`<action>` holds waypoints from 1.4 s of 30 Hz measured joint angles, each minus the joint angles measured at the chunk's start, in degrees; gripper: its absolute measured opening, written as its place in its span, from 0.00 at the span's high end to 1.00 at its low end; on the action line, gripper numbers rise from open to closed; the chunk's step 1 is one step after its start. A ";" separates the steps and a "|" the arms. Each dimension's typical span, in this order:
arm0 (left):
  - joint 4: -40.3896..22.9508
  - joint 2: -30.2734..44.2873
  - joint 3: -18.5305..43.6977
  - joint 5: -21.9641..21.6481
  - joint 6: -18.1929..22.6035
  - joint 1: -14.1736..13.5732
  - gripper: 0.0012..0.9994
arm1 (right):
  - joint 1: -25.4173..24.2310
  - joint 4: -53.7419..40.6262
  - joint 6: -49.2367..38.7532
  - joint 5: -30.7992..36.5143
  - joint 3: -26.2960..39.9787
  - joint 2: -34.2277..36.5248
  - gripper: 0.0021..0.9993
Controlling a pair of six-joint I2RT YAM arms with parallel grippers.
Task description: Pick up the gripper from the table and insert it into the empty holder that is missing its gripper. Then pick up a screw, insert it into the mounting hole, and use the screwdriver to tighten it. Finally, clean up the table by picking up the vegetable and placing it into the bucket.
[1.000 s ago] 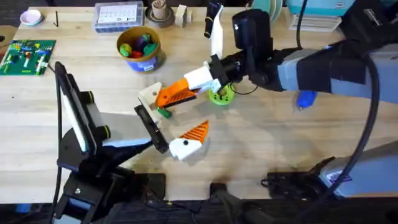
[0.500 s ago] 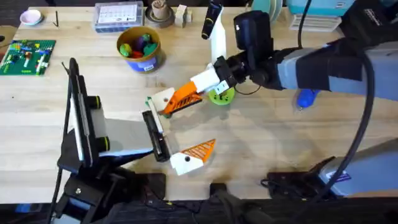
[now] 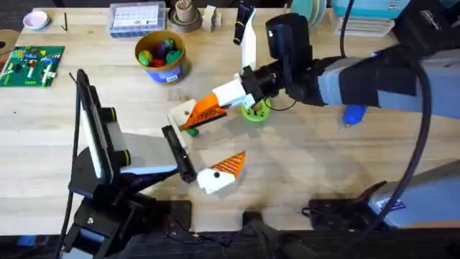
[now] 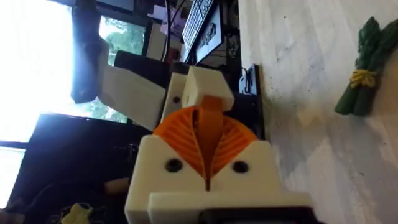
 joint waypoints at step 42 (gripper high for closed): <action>-0.60 0.00 0.02 -3.91 -0.63 -1.36 0.01 | -4.33 0.42 1.85 3.14 0.02 0.00 0.60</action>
